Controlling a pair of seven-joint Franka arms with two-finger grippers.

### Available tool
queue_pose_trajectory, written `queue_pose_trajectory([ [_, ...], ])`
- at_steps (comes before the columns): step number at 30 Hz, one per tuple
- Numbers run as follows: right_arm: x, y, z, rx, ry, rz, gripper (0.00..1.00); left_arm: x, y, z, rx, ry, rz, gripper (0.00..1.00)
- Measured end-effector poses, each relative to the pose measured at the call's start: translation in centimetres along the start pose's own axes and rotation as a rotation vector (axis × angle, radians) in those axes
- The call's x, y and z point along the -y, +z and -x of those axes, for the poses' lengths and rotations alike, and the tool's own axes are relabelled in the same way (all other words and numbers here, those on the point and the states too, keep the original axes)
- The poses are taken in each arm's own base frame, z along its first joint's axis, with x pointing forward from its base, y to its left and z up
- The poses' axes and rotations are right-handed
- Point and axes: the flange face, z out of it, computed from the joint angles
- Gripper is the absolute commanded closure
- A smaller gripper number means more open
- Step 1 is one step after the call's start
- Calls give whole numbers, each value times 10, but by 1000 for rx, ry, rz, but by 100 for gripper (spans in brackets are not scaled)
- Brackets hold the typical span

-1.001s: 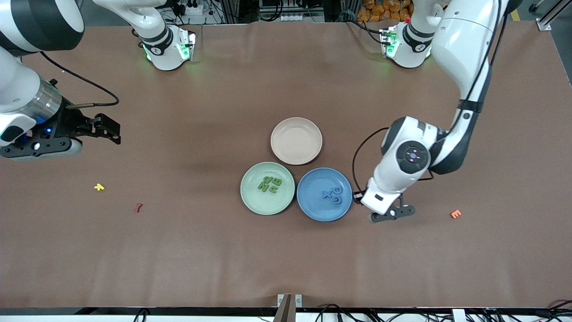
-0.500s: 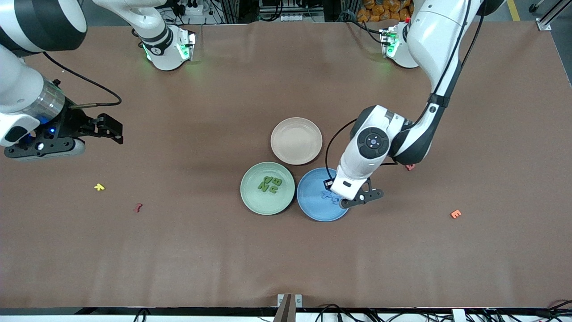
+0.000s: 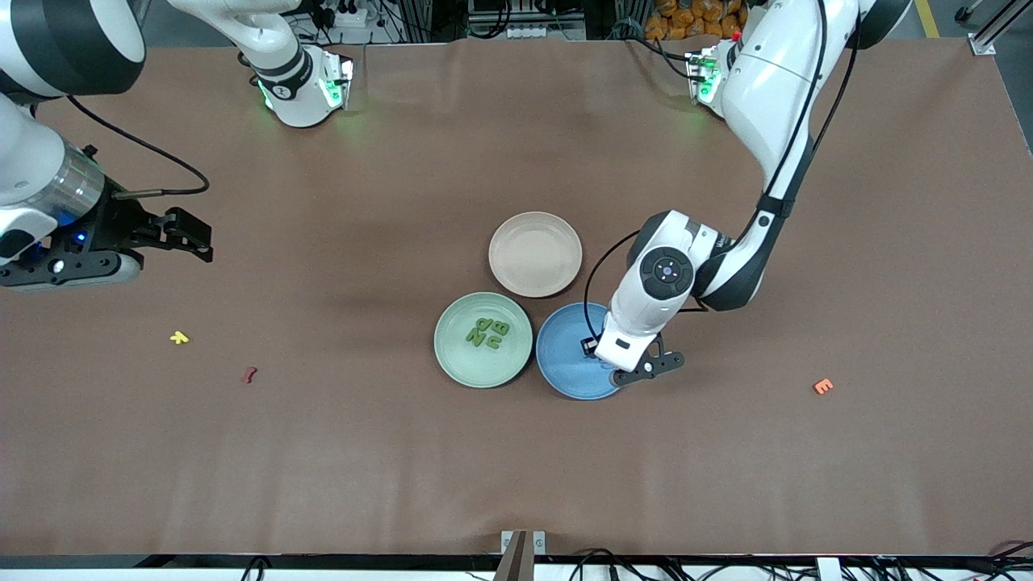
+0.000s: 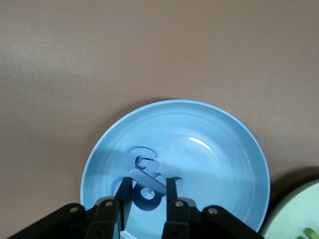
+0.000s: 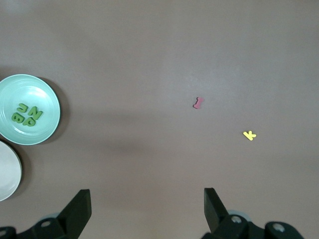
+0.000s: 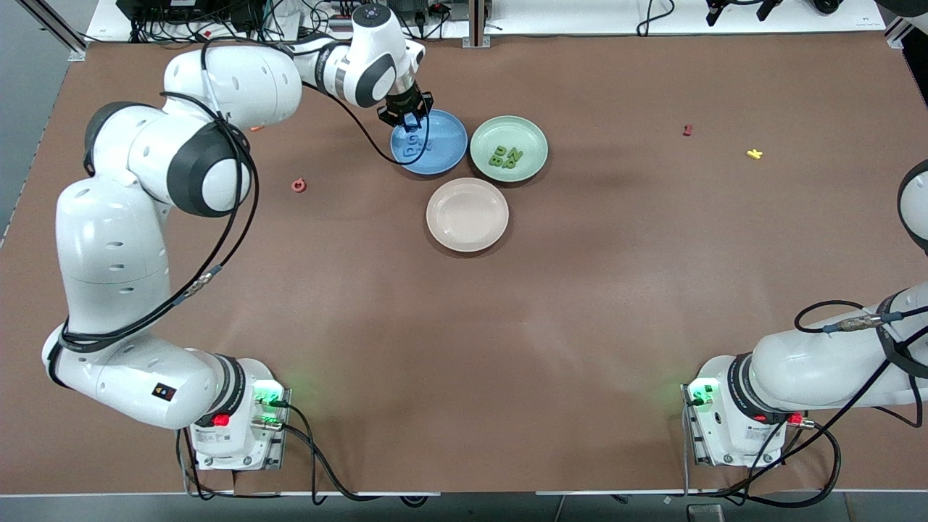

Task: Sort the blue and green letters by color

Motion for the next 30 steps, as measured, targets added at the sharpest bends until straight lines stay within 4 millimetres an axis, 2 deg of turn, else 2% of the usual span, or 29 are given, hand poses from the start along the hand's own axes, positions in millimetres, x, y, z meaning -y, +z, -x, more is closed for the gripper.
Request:
queue_pose_trajectory([
  [1,0,0,0,0,0,0,0,0,1,0,0,0,0,56],
  [3,0,0,0,0,0,0,0,0,2,0,0,0,1,12],
  [4,0,0,0,0,0,0,0,-1,1,0,0,0,1,2],
  [21,-6,-4,-1,-13,10,0,0,0,-5,-7,-21,-7,16,0],
  [25,-14,-11,0,-28,24,1,0,15,-16,-25,-45,9,13,0],
  [30,-26,-26,5,-53,46,4,0,57,-31,-65,-67,83,3,0],
])
